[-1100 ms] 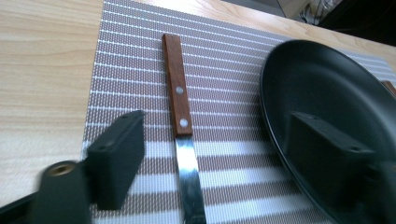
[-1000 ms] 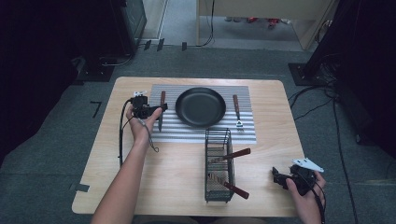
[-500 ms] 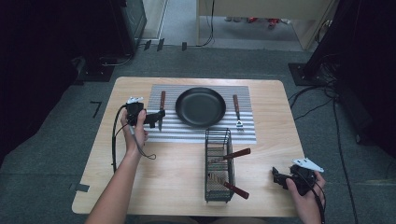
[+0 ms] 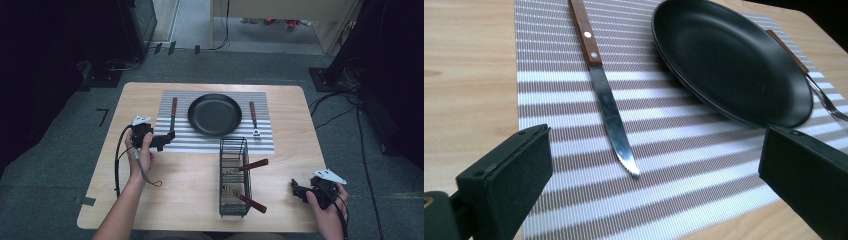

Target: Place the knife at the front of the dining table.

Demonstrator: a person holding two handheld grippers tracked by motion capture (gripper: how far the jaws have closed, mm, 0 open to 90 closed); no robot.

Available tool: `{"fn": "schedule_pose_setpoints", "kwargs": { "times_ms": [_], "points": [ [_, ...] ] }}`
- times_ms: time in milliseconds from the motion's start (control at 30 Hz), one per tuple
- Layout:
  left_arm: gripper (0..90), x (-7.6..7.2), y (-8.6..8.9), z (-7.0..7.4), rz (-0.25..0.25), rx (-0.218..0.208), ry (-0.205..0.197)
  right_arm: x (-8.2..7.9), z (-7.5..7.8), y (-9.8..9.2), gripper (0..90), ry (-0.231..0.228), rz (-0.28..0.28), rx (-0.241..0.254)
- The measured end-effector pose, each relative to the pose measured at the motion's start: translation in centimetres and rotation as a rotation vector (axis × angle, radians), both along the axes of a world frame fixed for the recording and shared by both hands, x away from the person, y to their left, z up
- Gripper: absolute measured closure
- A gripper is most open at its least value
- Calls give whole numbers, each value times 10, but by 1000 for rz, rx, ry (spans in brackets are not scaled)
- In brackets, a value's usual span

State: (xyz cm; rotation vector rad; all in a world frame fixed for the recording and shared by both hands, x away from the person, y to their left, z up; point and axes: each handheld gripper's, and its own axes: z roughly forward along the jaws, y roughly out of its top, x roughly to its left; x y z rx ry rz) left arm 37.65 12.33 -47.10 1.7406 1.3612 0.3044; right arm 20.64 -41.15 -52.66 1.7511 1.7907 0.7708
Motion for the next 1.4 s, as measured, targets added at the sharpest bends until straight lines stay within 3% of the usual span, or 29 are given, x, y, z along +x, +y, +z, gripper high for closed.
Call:
{"fn": "schedule_pose_setpoints", "kwargs": {
  "times_ms": [333, 467, 767, 1100, 1300, 1400],
  "points": [
    [0, -27, 10, -2, -15, 14, -24, 0, 0, 0, 0, 0, 0, 0],
    [0, -44, 19, -4, -5, 16, -36, 0, 0, 0, 0, 1, -1, 1],
    [0, -66, 42, -17, 26, -1, -13, 0, 0, 0, 0, 0, -1, 0],
    [0, -95, 73, -25, 72, 15, -3, 0, 0, 0, 0, 0, -2, 3],
    [0, -113, 86, -35, 91, 59, 12, 0, 0, 0, 0, 1, -2, 1],
    [0, -121, 89, -39, 102, 140, 17, 0, 0, 0, 0, 1, -2, 1]
  ]
}}
